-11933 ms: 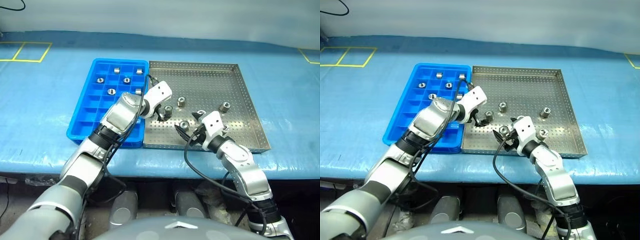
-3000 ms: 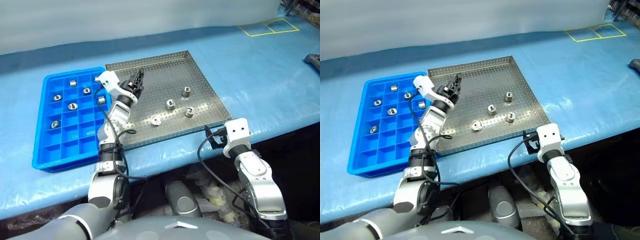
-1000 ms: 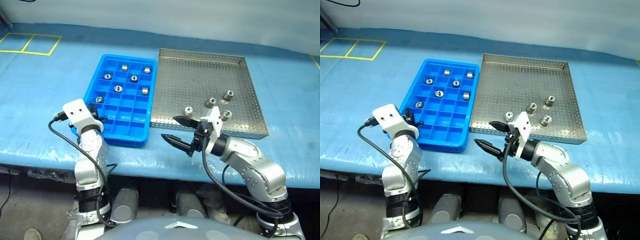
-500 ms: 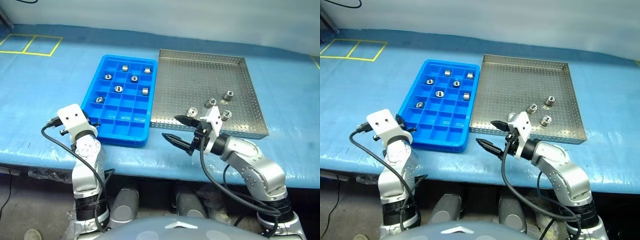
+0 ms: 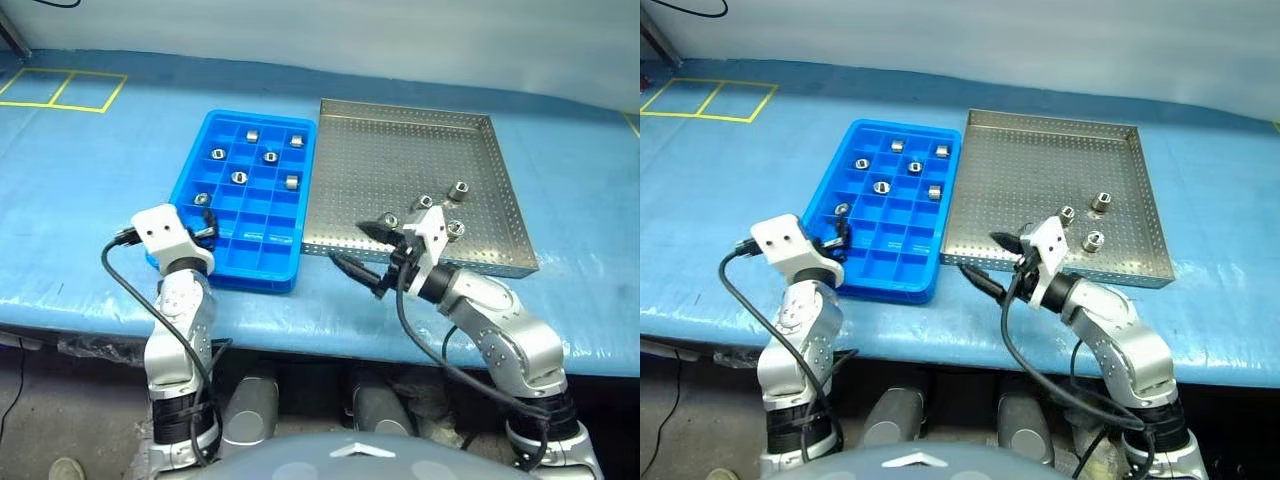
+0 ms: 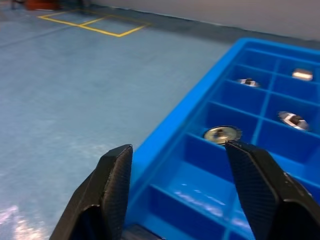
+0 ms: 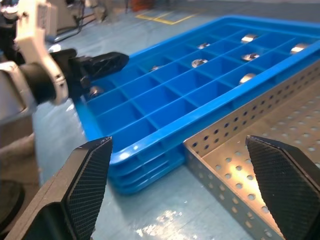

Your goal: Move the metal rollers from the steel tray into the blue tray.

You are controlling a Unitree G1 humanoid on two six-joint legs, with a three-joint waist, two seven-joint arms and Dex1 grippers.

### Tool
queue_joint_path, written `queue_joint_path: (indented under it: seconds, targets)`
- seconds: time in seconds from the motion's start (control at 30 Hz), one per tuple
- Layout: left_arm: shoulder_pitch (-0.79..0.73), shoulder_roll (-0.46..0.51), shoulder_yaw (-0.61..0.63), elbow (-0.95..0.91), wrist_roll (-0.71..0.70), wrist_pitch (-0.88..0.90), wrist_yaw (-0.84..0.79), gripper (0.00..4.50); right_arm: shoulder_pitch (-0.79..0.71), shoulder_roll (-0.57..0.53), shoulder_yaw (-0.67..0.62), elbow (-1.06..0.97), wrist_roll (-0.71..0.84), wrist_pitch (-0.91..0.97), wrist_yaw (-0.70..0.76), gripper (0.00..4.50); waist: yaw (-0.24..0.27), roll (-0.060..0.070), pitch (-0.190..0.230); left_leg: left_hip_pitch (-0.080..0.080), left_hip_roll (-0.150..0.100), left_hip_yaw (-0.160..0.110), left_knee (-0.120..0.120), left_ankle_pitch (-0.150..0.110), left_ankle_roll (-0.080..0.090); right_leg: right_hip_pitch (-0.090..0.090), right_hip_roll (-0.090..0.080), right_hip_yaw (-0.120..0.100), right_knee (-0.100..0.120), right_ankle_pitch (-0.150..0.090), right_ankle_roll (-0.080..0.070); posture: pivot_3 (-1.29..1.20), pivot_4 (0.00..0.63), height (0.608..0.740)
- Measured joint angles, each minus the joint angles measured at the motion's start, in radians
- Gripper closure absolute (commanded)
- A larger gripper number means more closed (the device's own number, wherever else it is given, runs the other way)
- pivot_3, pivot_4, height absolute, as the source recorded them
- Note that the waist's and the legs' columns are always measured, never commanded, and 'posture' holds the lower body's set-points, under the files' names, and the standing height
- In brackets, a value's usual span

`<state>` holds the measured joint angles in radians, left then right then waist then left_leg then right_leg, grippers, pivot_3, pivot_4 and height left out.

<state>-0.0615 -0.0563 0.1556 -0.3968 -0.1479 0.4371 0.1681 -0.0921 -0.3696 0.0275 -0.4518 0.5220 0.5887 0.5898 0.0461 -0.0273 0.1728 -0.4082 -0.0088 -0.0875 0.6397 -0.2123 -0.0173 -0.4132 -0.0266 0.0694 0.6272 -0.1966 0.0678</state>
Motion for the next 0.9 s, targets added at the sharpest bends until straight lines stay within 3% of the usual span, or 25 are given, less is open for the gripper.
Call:
queue_joint_path:
  seconds: [0.1, 0.2, 0.33, 0.47, 0.9]
  targets:
    - [-0.020, 0.025, 0.012, 0.000, -0.055, -0.048, -0.077, 0.95, -0.029, 0.026, -0.051, 0.025, 0.000, 0.007, -0.068, 0.00, 0.000, 0.000, 0.000, -0.001, 0.000, 0.000, 0.002, 0.000, 0.000, 0.000, 0.000, -0.001, 0.000, 0.001, 0.000, 0.20, 0.150, 0.740]
    - [-0.056, 0.128, -0.006, 0.002, -0.080, -0.103, -0.216, 0.95, -0.107, 0.060, -0.103, 0.076, -0.013, 0.062, -0.202, 0.00, 0.000, 0.001, 0.001, -0.002, 0.001, 0.000, 0.004, 0.000, 0.000, -0.001, 0.001, -0.001, 0.001, 0.002, -0.001, 0.21, 0.150, 0.740]
    - [-0.072, 0.230, -0.073, 0.000, -0.136, -0.137, -0.411, 0.95, -0.200, 0.032, -0.119, 0.155, -0.037, 0.212, -0.298, 0.00, 0.004, 0.002, 0.000, -0.002, 0.000, 0.000, 0.005, 0.000, 0.001, 0.000, 0.000, -0.001, 0.001, 0.002, -0.002, 0.23, 0.150, 0.740]
    - [-0.050, 0.273, -0.134, -0.002, -0.181, -0.141, -0.537, 0.95, -0.262, -0.002, -0.097, 0.250, -0.076, 0.357, -0.344, 0.00, 0.005, 0.004, 0.000, -0.003, 0.000, 0.000, 0.003, 0.000, 0.001, -0.002, 0.001, -0.001, 0.001, 0.005, -0.006, 0.23, 0.150, 0.740]
    - [0.017, 0.293, -0.201, -0.032, -0.186, -0.141, -0.605, 0.95, -0.449, -0.004, -0.030, 0.537, -0.181, 0.411, -0.313, 0.00, 0.013, 0.006, 0.001, -0.003, 0.001, 0.000, 0.003, 0.000, 0.001, -0.001, 0.001, -0.001, 0.001, 0.002, -0.002, 0.29, 0.150, 0.740]
